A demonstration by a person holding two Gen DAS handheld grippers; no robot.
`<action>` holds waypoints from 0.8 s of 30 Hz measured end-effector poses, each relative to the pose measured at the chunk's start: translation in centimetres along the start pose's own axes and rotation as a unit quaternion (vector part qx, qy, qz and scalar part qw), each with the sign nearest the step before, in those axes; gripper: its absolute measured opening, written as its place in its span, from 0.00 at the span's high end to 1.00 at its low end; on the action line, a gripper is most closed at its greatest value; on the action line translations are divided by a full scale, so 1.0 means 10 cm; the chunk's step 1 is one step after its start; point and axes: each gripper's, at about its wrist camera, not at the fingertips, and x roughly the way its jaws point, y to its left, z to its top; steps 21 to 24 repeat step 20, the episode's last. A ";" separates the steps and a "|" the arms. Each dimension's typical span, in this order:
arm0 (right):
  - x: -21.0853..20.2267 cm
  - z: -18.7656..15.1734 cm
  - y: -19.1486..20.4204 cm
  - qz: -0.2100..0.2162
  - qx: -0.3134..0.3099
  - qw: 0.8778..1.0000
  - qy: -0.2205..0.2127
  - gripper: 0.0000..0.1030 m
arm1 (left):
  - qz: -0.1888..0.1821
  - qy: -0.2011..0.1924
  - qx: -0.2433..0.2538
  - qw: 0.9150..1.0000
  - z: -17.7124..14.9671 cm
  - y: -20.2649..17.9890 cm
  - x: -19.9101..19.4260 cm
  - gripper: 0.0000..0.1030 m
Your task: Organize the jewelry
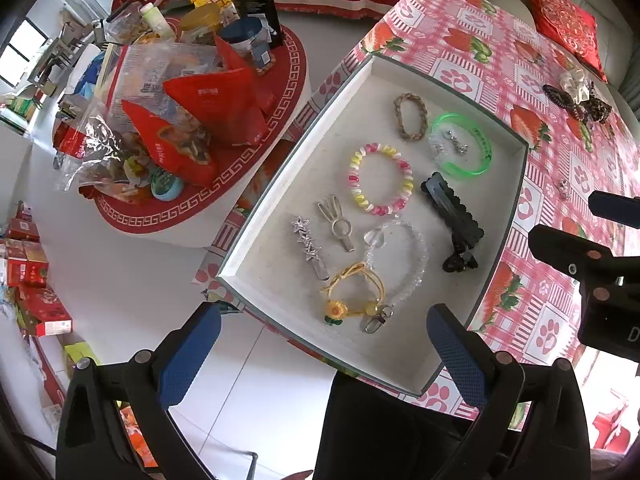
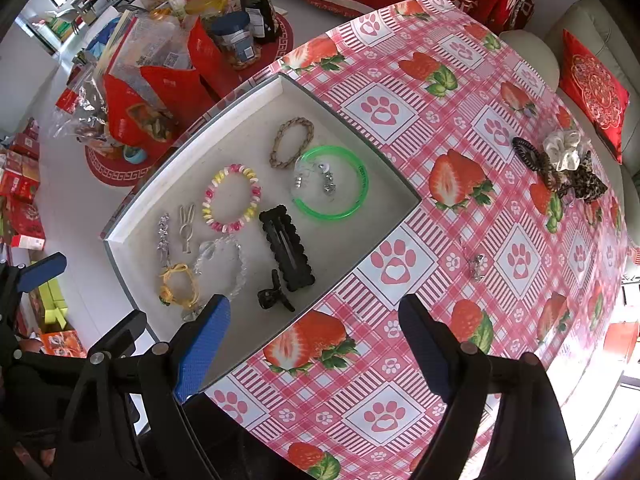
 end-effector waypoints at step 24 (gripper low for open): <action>0.03 -0.03 0.03 0.003 -0.004 1.000 0.002 0.15 | -0.002 -0.007 -0.001 1.000 0.00 0.03 0.00 0.00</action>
